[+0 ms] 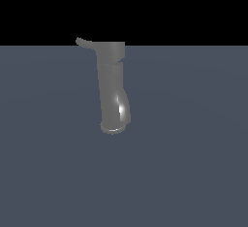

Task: Turn on the faucet by rotating a designated handle.

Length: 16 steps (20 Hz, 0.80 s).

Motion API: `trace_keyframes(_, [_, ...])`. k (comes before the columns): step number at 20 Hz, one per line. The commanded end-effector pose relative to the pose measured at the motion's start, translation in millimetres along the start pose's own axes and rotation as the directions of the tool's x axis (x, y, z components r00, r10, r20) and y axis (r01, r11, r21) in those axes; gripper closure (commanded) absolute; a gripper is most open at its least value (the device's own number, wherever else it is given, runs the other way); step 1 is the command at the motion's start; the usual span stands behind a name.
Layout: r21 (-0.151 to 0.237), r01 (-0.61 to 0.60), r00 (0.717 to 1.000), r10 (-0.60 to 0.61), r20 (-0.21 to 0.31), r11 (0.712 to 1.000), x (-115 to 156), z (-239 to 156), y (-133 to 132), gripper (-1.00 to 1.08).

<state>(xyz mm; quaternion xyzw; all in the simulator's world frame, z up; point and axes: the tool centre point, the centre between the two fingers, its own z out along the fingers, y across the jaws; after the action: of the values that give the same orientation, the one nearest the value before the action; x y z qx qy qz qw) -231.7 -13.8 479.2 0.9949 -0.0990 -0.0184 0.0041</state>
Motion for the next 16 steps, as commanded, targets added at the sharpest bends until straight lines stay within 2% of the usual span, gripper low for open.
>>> trace_keyframes(1, [-0.002, -0.038, 0.999, 0.038, -0.001, 0.999, 8.4, 1.9, -3.8, 1.08])
trace_keyframes(8, [-0.009, -0.176, 0.984, 0.176, -0.009, 0.984, 39.6, 10.5, -18.9, 1.08])
trace_keyframes(16, [-0.011, -0.339, 0.941, 0.339, -0.019, 0.941, 76.9, 25.4, -39.8, 1.08])
